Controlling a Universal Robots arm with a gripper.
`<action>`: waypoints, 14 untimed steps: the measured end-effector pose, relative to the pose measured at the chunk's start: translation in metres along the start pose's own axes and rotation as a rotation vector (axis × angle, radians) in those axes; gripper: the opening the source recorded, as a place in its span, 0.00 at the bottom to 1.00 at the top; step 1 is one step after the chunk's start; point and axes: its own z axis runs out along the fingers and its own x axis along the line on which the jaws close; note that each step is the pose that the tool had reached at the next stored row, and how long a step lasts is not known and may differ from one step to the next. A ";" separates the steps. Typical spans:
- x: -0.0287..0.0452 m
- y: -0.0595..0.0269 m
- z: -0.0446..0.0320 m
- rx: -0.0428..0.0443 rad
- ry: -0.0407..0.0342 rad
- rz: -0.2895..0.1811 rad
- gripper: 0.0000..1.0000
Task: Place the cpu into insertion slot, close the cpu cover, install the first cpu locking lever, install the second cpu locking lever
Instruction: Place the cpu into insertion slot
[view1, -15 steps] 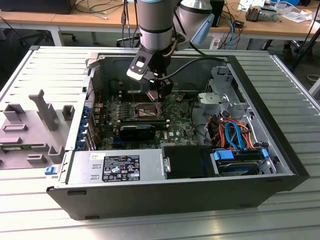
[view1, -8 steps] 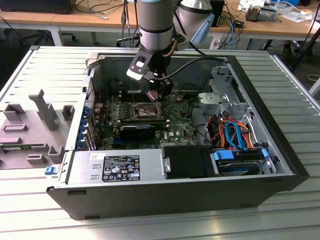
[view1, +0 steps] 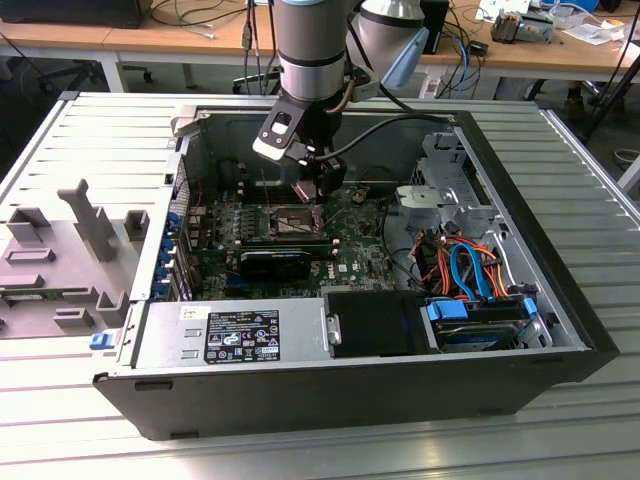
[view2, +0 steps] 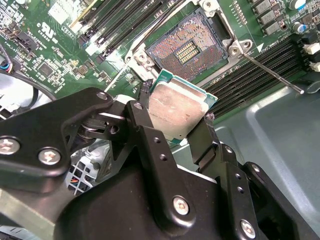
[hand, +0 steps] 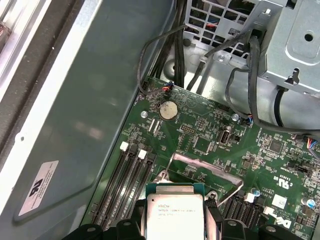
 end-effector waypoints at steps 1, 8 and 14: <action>0.0000 0.0000 0.0000 -0.0001 -0.0001 0.001 0.55; 0.0000 0.0000 0.0001 -0.0001 -0.0006 0.007 0.55; 0.0000 0.0000 0.0001 -0.0002 -0.0011 0.012 0.55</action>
